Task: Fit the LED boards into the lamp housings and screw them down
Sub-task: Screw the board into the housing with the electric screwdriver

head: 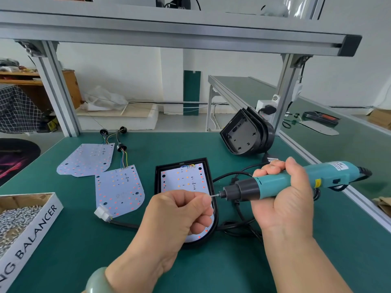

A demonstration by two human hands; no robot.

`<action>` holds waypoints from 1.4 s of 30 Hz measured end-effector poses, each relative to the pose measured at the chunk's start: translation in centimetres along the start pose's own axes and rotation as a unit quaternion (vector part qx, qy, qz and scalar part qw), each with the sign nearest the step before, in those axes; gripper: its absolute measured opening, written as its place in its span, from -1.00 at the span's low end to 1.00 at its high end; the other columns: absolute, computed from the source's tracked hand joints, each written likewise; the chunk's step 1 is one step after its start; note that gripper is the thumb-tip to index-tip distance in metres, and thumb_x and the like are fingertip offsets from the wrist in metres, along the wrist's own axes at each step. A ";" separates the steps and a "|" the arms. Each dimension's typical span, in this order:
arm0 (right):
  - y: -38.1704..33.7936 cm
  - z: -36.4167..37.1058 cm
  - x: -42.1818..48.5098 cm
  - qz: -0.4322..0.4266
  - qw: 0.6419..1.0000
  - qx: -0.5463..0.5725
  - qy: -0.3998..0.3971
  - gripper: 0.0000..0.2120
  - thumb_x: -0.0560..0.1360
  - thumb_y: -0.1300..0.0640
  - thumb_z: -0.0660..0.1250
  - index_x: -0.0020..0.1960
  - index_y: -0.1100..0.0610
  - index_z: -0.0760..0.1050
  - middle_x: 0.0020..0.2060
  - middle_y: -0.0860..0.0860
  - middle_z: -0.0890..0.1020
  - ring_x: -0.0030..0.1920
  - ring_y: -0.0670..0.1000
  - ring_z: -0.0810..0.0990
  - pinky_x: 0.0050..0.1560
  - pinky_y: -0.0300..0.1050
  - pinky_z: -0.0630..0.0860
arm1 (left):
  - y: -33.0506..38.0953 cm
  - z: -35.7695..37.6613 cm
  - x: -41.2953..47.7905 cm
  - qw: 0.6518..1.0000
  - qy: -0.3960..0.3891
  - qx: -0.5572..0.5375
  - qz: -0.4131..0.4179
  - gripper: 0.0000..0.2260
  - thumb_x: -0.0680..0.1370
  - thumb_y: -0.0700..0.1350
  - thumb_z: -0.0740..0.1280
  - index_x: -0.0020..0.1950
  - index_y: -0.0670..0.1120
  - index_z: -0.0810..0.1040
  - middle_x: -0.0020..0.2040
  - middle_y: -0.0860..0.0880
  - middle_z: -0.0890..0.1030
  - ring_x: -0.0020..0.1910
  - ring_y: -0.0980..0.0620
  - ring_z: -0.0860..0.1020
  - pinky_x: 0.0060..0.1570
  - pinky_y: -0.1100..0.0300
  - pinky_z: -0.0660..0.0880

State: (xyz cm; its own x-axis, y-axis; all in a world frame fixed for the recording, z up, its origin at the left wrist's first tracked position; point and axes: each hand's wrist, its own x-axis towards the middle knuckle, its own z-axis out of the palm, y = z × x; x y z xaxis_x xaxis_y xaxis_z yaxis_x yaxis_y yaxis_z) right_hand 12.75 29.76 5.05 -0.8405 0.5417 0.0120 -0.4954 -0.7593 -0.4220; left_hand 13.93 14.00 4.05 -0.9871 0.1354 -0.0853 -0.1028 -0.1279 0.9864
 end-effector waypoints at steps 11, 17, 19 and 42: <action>0.2 -0.2 0.0 -0.008 1.000 -0.003 -0.017 -0.90 0.54 0.19 0.25 -0.10 0.12 0.33 -0.40 -0.09 0.45 -0.44 -0.14 0.44 -0.34 -0.28 0.47 | 0.0 0.1 0.1 0.999 0.013 -0.043 -0.002 -0.80 0.45 -0.15 0.43 -0.39 -0.06 0.69 -0.37 -0.09 0.66 -0.46 0.09 0.56 -0.48 0.33 0.47; 0.4 0.0 -0.3 0.017 0.998 -0.026 -0.045 -0.89 0.51 0.16 0.31 -0.04 0.06 0.38 -0.34 -0.06 0.51 -0.39 -0.08 0.49 -0.28 -0.23 0.51 | -0.2 -0.6 0.5 0.999 0.028 0.025 0.026 -0.80 0.47 -0.15 0.42 -0.37 -0.01 0.68 -0.38 -0.08 0.66 -0.46 0.09 0.56 -0.47 0.33 0.47; 0.3 0.3 -0.6 0.038 0.996 -0.020 -0.074 -0.88 0.43 0.11 0.35 -0.05 0.04 0.45 -0.33 -0.05 0.53 -0.37 -0.06 0.50 -0.24 -0.19 0.52 | 0.0 -1.1 0.7 0.998 0.022 0.046 0.028 -0.81 0.46 -0.15 0.42 -0.36 -0.02 0.68 -0.38 -0.08 0.66 -0.46 0.09 0.56 -0.47 0.33 0.46; -0.6 0.2 -0.3 -0.006 0.999 0.028 -0.025 -0.87 0.54 0.05 0.26 -0.18 0.04 0.44 -0.39 -0.11 0.41 -0.45 -0.11 0.40 -0.33 -0.26 0.45 | 0.2 -4.3 3.6 0.962 0.209 0.174 0.021 -0.49 0.49 -0.01 0.41 0.41 -0.07 0.39 0.17 0.04 0.58 0.06 0.12 0.56 0.08 0.14 0.40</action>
State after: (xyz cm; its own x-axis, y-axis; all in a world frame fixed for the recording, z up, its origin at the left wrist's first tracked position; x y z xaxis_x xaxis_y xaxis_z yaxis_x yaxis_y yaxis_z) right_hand 13.22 29.97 5.53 -0.8431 0.5342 0.0623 -0.5167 -0.7724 -0.3695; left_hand 9.86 10.25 3.38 -0.9599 -0.2796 -0.0206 -0.0856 0.2224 0.9712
